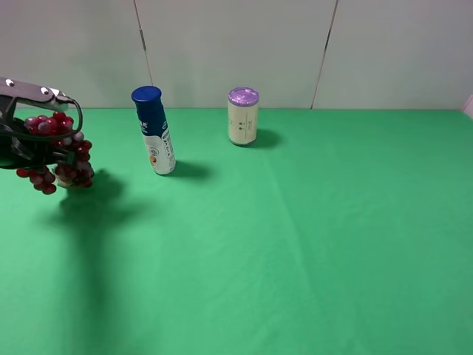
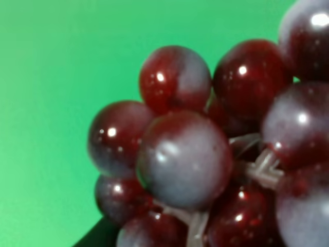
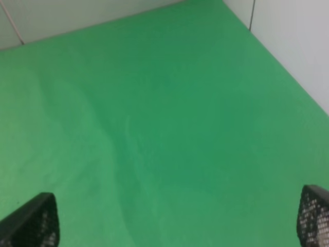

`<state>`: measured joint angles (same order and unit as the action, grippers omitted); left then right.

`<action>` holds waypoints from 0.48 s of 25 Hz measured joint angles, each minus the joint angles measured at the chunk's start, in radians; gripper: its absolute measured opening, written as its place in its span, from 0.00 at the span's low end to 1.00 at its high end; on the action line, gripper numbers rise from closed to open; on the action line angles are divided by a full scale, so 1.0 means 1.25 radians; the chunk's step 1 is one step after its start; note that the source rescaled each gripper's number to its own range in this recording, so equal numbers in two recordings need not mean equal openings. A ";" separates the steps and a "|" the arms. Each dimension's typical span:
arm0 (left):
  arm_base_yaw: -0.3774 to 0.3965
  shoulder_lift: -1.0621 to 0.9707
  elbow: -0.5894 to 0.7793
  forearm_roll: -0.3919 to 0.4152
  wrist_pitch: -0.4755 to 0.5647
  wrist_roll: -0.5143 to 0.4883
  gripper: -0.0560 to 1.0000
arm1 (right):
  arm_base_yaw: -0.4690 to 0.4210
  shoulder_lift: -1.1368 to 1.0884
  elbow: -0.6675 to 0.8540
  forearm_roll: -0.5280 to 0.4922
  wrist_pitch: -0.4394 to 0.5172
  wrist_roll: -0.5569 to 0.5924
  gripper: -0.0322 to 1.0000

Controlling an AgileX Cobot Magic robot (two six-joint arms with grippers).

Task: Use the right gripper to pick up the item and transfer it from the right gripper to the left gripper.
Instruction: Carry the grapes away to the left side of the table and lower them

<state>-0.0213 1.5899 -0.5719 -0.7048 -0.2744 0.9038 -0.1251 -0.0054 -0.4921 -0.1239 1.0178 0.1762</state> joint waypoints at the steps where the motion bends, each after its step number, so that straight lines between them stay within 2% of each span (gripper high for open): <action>1: 0.000 0.008 0.000 0.001 0.000 -0.004 0.05 | 0.000 0.000 0.000 0.000 0.000 0.000 1.00; 5: 0.000 0.017 -0.001 0.002 0.003 -0.007 0.06 | 0.000 0.000 0.000 0.000 0.000 0.000 1.00; 6: 0.000 0.017 -0.003 0.002 0.007 -0.007 0.09 | 0.000 0.000 0.000 0.000 0.000 0.000 1.00; 8: 0.000 0.017 -0.006 0.005 0.024 -0.008 0.26 | 0.000 0.000 0.000 0.000 0.000 0.000 1.00; 10: 0.000 0.017 -0.006 0.005 0.041 -0.009 0.51 | 0.000 0.000 0.000 0.000 0.000 0.000 1.00; 12: 0.000 0.017 -0.006 0.005 0.046 -0.009 0.72 | 0.000 0.000 0.000 0.000 -0.001 0.000 1.00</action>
<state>-0.0213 1.6117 -0.5799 -0.6985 -0.2174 0.8929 -0.1251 -0.0054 -0.4921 -0.1239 1.0167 0.1762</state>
